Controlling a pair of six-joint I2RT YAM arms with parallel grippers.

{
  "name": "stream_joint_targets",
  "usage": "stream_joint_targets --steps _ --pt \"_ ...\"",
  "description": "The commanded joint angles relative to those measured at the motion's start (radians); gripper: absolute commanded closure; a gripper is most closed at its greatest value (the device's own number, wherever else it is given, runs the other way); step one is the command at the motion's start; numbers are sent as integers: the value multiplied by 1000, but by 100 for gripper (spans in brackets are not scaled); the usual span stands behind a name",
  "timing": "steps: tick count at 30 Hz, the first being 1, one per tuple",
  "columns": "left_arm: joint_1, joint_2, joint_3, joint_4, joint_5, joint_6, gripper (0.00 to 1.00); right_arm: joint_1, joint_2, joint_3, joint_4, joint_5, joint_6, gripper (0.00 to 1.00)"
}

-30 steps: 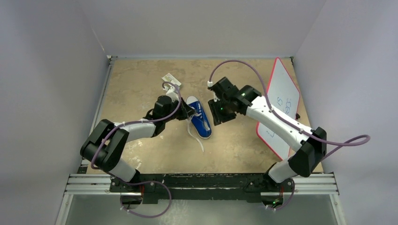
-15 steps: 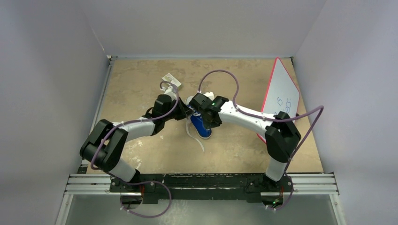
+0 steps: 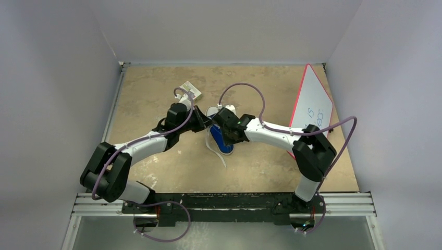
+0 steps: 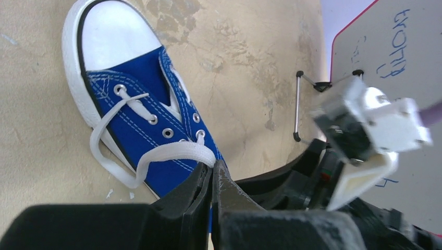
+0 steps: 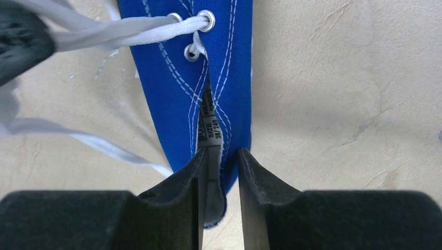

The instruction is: Tie the shoes

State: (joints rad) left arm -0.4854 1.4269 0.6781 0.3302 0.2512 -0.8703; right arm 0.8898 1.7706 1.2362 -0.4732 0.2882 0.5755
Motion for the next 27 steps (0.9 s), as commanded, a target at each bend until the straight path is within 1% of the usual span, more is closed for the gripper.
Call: stream_joint_targets --steps 1,3,4,6,7,8,9,12,17,19,21,23,24,27 --pt "5 -6 68 -54 18 28 100 8 -122 -5 29 0 7 65" --pt "5 9 92 -71 28 16 100 9 -194 -43 47 -21 -48 50" --pt "5 16 101 -76 33 6 100 9 -242 -73 77 -55 -83 45" --pt "6 24 123 -89 38 -6 100 19 -313 -154 172 -159 -162 39" --pt "5 27 133 -104 39 -5 100 25 -344 -195 262 -209 -210 38" --pt "5 29 143 -120 39 -4 100 36 -369 -230 313 -246 -235 37" --pt "5 31 154 -140 40 -2 100 43 -384 -255 351 -280 -255 36" --pt "5 39 180 -184 43 10 100 77 -377 -281 371 -309 -271 37" --pt "5 51 186 -202 55 3 100 149 -316 -308 444 -291 -271 38" --pt "5 49 188 -207 56 2 100 152 -292 -326 515 -243 -259 41" --pt "5 49 190 -214 56 -1 100 152 -301 -377 625 -191 -254 42" --pt "5 51 195 -226 58 -6 100 151 -307 -432 773 -211 -275 43" --pt "5 51 196 -227 61 -12 100 152 -290 -429 805 -220 -297 43" --pt "5 53 198 -227 60 -20 100 152 -204 -363 776 -216 -348 46"
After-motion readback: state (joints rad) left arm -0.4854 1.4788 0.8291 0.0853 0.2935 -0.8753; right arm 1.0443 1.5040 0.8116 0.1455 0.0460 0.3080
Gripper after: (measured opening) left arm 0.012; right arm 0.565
